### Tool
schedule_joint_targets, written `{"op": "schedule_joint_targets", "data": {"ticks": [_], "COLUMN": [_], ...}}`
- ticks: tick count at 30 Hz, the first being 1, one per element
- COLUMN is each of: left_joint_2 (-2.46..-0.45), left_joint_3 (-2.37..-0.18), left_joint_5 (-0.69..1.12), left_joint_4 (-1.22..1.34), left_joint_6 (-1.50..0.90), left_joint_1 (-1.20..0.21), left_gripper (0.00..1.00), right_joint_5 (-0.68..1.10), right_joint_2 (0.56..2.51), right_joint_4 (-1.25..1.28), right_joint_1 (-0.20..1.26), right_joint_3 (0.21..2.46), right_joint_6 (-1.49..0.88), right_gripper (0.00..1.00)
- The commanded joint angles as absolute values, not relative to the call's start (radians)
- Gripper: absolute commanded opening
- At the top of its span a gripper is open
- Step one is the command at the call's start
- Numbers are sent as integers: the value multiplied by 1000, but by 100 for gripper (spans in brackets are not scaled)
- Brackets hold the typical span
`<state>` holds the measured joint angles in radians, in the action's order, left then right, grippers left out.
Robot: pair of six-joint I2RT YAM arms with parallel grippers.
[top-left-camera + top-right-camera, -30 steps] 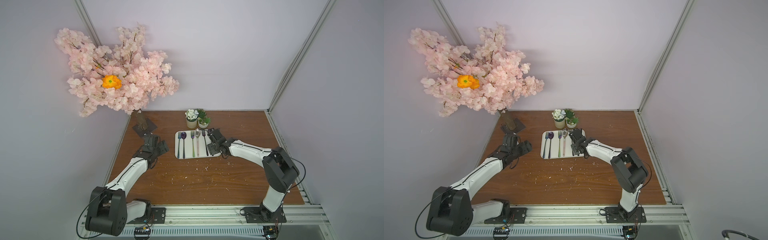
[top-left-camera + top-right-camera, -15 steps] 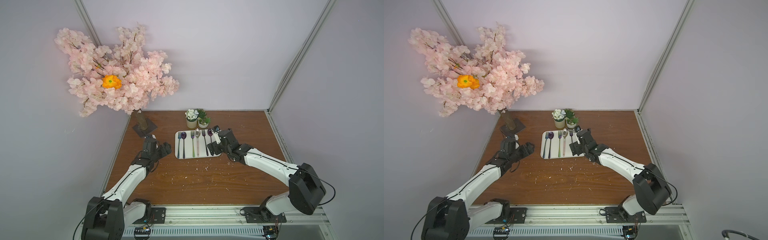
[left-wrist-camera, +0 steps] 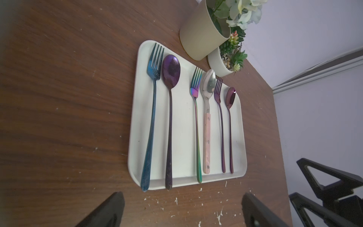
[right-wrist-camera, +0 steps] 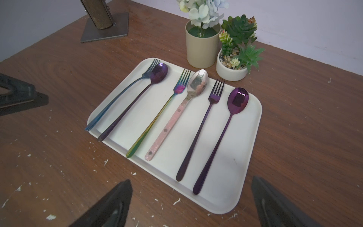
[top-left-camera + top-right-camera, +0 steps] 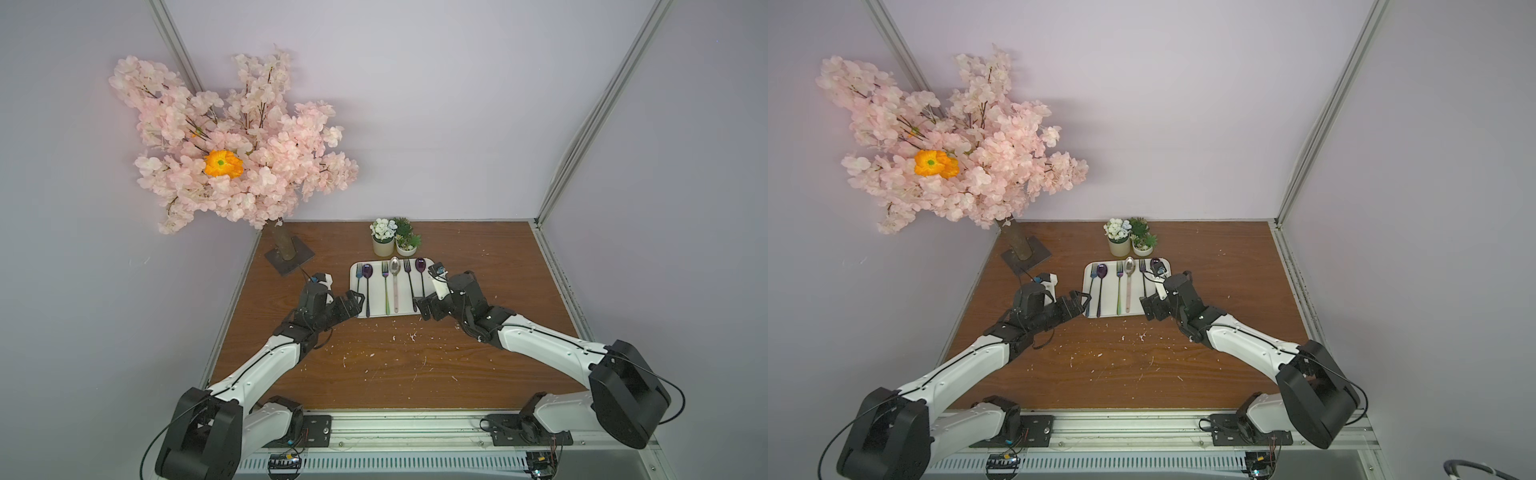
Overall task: Set the spoon and fork side by side
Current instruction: Reset both arms
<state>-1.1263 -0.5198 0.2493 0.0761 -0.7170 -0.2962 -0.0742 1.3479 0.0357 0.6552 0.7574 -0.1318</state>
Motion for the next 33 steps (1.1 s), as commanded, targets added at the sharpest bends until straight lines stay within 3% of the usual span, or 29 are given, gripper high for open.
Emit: {"op": "schedule_joint_targets", "data": {"ticks": [1,4,9,11,14,18,24,29,33], "left_joint_2": [-1089,-1040,-972,-962,-958,-1078,-1224,-1177,-1137], "left_joint_3": [-519,-543,-610,-599,-473,-305,-252,-215,-204], "left_joint_5": [199,35,-390,-551,-666,-690,-538,-553,-586], "left_joint_4": [56,-54,-122,-41,309,782,917,950,942], "left_joint_6": [-702,-635,-551,-491,-265,-60,-45,-27,-118], "left_joint_1": [-302,-301,-301,-301,-300,-272,-203,-195,-195], "left_gripper": [96,98,99,99,99,99,99,99,99], "right_joint_5": [-83,-103,-151,-199,-223,-299,-282,-189,-87], "right_joint_2": [1300,1254,1161,1112,1056,1121,1283,1251,1201], "right_joint_4": [73,97,193,269,452,684,941,880,559], "right_joint_1": [651,642,547,475,333,218,186,190,233], "right_joint_3": [736,692,605,549,440,353,277,305,482], "right_joint_6": [-149,-169,-207,-208,-160,-21,-6,-4,-87], "right_gripper": [99,99,99,99,99,99,99,99,99]}}
